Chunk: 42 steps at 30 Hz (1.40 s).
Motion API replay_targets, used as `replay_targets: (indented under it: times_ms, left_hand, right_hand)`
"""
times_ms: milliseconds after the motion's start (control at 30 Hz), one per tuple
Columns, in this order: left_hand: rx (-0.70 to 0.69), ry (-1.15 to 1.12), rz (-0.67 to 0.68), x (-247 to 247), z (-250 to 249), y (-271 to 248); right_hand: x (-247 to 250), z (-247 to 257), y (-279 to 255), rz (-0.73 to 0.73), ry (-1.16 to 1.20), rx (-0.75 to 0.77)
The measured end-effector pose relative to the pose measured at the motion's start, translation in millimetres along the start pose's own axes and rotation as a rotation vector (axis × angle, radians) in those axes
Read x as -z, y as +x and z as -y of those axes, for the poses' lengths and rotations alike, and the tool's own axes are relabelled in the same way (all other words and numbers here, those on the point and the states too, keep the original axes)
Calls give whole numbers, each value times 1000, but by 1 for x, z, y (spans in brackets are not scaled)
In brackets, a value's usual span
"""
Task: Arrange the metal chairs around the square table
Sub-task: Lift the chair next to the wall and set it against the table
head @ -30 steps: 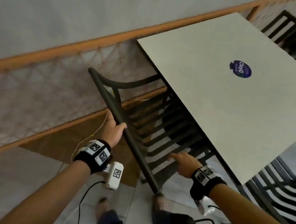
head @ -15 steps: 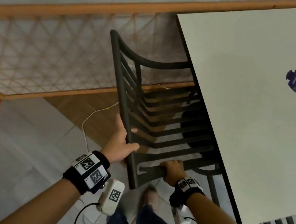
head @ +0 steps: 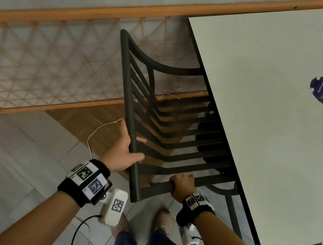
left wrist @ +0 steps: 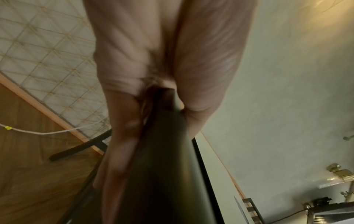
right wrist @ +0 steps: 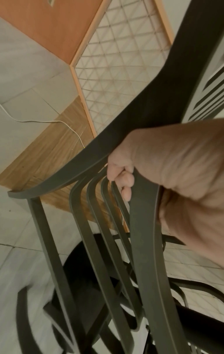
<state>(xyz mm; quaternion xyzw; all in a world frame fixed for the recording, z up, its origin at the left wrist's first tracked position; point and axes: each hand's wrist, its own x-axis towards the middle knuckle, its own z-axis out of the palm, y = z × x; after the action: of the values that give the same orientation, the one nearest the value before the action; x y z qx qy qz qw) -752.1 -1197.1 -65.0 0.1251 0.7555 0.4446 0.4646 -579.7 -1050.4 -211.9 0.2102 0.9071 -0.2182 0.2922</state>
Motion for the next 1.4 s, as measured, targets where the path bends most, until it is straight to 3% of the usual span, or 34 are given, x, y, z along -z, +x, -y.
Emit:
replay_targets:
  times_ms: [233,433,700,833,933,1100,1400]
  left_hand:
    - [22,83,10,13,-16,19]
    - [61,144,4,0,-7,-14]
    - [42,290,-251,-59,3,-79]
    - [33,395,-333,-89,7,-111]
    - [55,327,-414,-120,16,-140]
    - [125,44,-323,-195,48,-178]
    - [281,-103,-201,-384,68,-186]
  right_hand:
    - [12,7,15,-15,48,-9]
    - [0,-9,-10,-99,60,32]
    - [-34,-27,-111,-128,84,60]
    - [-73,-54,-179,-97,167,-45]
    - [-94,-82,-228,-110,225,-130]
    - [-101,-136,-306,-170,281,-234]
    - [-37,-298,-407,-375,459,-469]
